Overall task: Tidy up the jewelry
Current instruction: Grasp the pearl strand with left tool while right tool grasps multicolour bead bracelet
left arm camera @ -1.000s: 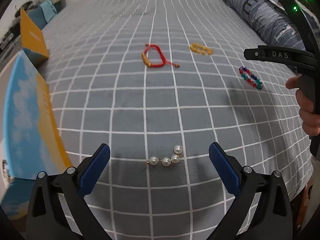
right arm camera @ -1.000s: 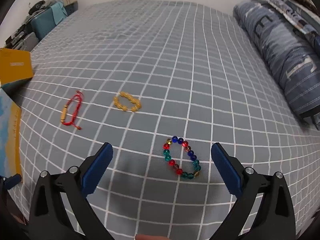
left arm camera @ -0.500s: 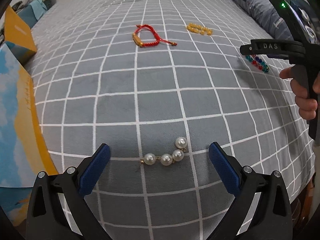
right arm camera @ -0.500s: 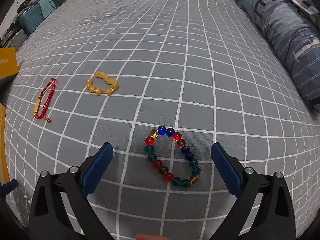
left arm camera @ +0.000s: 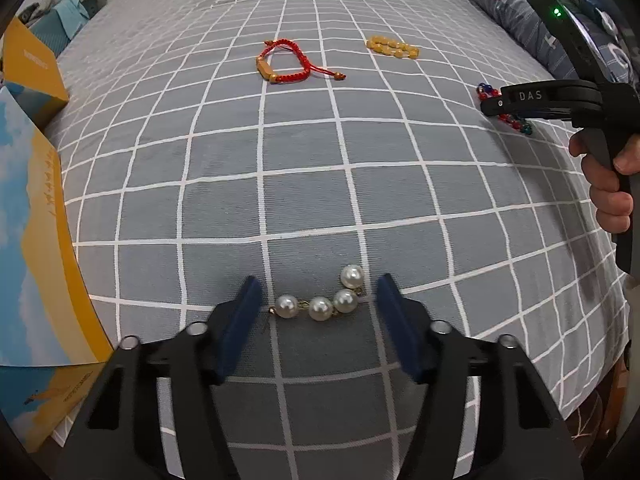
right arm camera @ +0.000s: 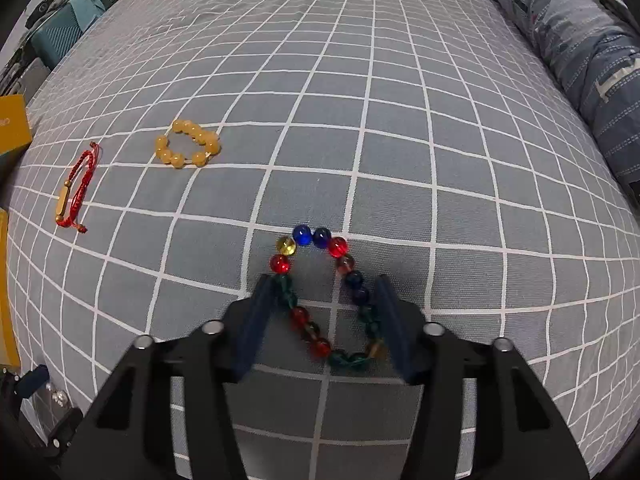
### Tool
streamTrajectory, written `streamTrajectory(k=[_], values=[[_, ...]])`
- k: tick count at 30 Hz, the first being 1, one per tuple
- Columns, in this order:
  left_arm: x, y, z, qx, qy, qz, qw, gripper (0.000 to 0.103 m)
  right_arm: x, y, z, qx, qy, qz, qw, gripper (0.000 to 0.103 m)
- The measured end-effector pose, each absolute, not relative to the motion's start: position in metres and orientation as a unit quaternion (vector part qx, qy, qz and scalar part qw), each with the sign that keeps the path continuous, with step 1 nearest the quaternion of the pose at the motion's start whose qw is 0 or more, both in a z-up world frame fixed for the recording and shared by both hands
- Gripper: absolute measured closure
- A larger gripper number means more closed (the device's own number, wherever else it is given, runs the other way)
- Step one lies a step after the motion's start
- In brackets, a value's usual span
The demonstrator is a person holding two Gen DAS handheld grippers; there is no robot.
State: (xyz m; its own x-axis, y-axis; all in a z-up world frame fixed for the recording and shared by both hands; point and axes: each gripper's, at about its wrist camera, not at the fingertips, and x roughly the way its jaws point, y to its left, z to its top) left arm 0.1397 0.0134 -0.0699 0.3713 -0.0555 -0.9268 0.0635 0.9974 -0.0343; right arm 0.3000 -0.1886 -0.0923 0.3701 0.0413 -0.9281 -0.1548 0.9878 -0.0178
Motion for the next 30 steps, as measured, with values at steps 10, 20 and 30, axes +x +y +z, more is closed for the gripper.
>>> streamTrajectory(k=[10, 20, 30], values=[[0.134, 0.012, -0.064, 0.005, 0.554, -0.044, 0.831, 0.093, 0.292, -0.192, -0.091, -0.04, 0.557, 0.049, 0.828, 0.085], [0.126, 0.013, -0.052, 0.002, 0.545, -0.049, 0.837, 0.093, 0.282, -0.193, -0.083, -0.036, 0.546, 0.043, 0.836, 0.086], [0.121, 0.017, -0.04, -0.002, 0.534, -0.046, 0.844, 0.093, 0.274, -0.19, -0.072, -0.035, 0.533, 0.049, 0.844, 0.086]])
